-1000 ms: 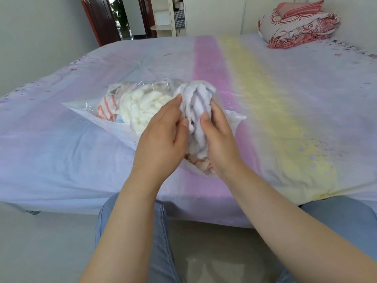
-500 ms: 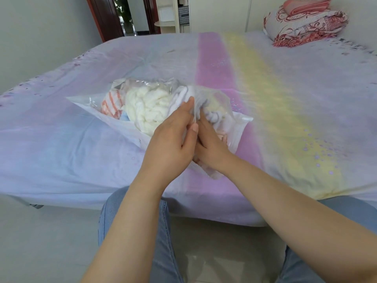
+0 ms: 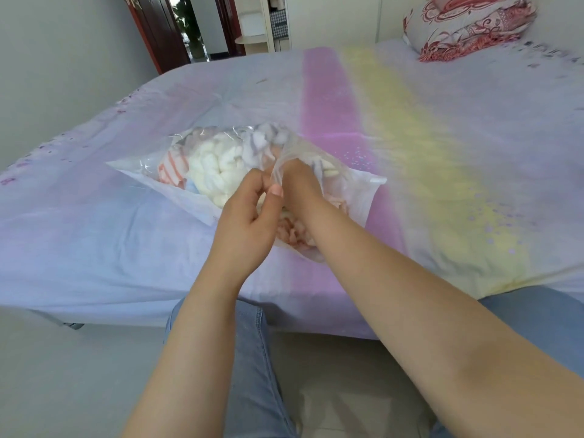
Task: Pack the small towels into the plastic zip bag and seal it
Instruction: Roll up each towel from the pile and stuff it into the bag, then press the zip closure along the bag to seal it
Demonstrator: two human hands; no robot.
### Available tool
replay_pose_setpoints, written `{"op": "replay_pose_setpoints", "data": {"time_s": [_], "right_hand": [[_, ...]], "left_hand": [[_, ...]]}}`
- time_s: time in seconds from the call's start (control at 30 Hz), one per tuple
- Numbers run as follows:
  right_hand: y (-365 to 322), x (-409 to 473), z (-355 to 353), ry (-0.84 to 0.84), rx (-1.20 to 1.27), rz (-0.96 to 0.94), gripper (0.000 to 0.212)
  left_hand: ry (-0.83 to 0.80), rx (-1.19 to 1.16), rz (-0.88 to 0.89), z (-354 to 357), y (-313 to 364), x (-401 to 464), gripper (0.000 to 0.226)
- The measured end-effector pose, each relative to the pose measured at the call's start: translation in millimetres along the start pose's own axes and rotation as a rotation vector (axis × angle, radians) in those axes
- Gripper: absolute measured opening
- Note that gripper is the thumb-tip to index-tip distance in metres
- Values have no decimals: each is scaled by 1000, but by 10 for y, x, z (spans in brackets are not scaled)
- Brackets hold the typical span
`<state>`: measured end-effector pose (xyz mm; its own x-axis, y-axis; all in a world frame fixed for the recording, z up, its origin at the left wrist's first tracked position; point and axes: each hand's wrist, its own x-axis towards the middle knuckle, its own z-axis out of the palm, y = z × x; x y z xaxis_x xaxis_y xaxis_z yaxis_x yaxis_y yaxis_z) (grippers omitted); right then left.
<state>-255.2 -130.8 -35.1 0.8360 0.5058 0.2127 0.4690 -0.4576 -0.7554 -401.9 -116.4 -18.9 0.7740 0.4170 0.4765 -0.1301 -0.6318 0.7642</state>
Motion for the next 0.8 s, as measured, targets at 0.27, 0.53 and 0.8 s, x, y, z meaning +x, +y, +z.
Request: {"op": "replay_pose_setpoints", "data": {"time_s": [0.27,0.53,0.8], "right_hand": [[557,-671,-85,252,548,-345,28],[322,-436,-123,-295,182,-235,40],[429,-320,-78,-308,172,-178,33]], "left_hand": [[-34,76,-3,127,-60,5,22],[-50,17,-15,-45,-153,-79,27],[-129,56,-97,-130,-387,-208,28]]}}
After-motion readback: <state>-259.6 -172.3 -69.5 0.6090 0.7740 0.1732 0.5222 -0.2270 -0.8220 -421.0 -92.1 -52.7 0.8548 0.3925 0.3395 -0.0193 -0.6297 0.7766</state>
